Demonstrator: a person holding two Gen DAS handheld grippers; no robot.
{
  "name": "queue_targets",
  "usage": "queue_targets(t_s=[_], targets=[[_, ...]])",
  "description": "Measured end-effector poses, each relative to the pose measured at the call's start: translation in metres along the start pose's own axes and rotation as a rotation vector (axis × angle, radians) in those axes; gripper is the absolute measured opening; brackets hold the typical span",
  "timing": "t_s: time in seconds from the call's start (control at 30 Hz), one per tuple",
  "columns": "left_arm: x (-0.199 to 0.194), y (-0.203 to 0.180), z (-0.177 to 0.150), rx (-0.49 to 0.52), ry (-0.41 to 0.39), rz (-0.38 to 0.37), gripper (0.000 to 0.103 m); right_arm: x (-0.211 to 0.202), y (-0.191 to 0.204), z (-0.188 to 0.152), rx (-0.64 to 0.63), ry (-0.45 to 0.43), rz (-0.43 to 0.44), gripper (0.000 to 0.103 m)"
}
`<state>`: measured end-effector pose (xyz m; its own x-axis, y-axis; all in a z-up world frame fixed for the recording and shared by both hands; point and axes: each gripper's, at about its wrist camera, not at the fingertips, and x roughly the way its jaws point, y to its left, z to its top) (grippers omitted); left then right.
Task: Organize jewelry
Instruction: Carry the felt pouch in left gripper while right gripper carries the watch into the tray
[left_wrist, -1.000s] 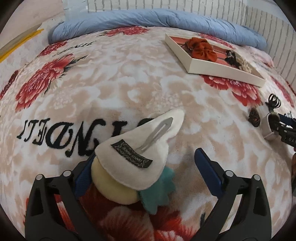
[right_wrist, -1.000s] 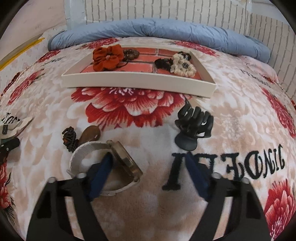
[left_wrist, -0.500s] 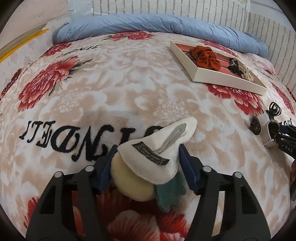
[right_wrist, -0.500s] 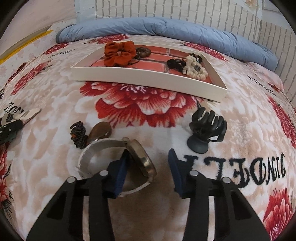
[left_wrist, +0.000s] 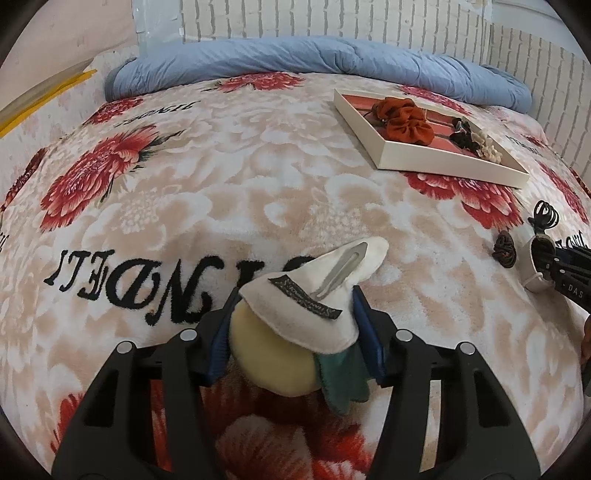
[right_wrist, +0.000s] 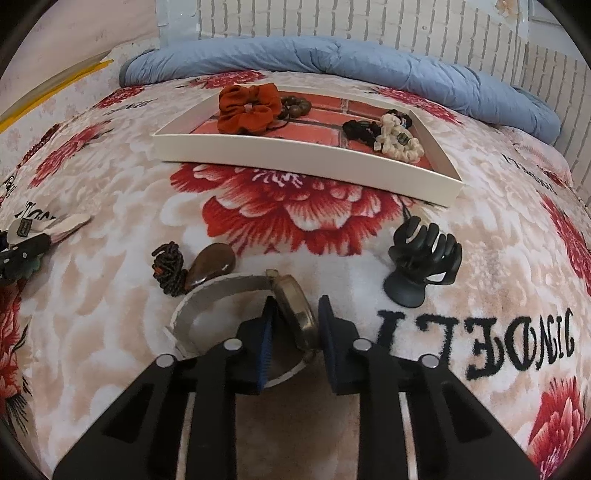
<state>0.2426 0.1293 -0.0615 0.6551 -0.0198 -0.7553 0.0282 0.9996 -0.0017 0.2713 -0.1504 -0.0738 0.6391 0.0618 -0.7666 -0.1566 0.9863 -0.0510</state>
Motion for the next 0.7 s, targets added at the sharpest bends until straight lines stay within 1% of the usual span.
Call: queue_targets(t_s=[0.33,0.47,0.6,0.7], targets=[[-0.003,0.001,0.002,-0.008,-0.027,0.007,0.056,-0.009,0.002,-0.002,-0.013,-0.036,-0.026,0.018],[-0.009,0.002,0.004,-0.022,-0.061,0.024,0.056,-0.015,0.001,-0.002,-0.004,-0.059,-0.033,0.017],[-0.02,-0.003,0.013,-0.028,-0.108,0.045,0.056,-0.021,-0.005,0.0,0.03,-0.078,-0.02,0.016],[-0.027,-0.008,0.023,-0.05,-0.131,0.032,0.056,-0.028,-0.012,0.005,0.06,-0.094,-0.008,0.016]])
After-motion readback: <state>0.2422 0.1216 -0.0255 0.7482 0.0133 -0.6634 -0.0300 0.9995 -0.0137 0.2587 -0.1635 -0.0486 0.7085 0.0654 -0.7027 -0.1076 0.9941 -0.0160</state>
